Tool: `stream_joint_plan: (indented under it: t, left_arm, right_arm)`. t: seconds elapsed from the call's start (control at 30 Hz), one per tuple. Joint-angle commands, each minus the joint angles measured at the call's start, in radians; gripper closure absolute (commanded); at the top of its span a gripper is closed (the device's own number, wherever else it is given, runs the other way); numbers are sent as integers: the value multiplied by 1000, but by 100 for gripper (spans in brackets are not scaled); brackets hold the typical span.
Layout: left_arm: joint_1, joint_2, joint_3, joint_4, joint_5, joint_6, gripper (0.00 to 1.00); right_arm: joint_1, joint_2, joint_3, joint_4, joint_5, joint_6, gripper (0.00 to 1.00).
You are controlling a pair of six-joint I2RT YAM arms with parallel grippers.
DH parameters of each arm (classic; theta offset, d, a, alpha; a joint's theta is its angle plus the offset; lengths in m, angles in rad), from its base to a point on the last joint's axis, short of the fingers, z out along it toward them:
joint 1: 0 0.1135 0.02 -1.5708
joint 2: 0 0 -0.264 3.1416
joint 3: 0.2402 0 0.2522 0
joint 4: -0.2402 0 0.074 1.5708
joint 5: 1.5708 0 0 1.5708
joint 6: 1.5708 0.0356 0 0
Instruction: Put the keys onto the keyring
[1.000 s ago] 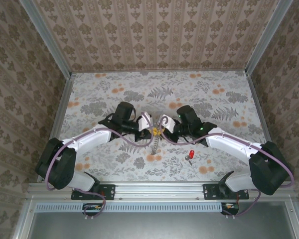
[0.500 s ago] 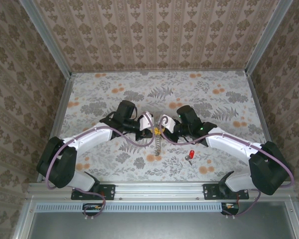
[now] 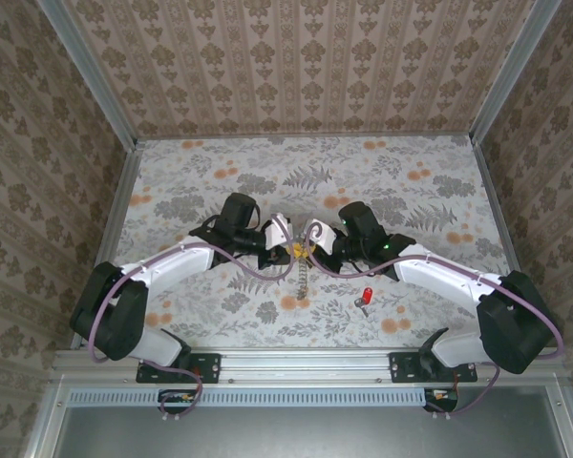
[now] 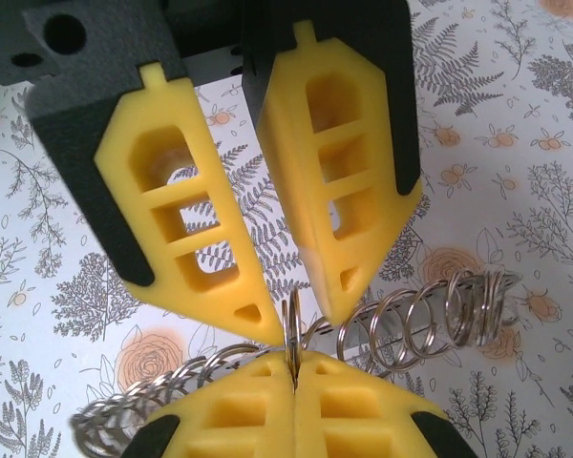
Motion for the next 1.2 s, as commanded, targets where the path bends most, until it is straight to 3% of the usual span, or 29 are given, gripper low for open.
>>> stream_joint_plan:
  t: [0.0,0.73,0.87,0.93,1.17]
  left_arm:
    - [10,-14,-12,-7,32,-9,80]
    - [-18,35,56,-40,62,18,81]
    - [-18,35,54,-50,51,20,88]
    - [-18,29,52,-48,56,19,100]
    - [21,-7,-11,109,166,-86,100]
  right_arm:
    - [0,-4,0,59,-10,1,96]
    - [1,0,-4,76,-19,14,95]
    - [1,0,-4,74,-18,13,95]
    - [0,-1,-6,73,-18,12,93]
    - [-35,4,-85,166,-60,51,79]
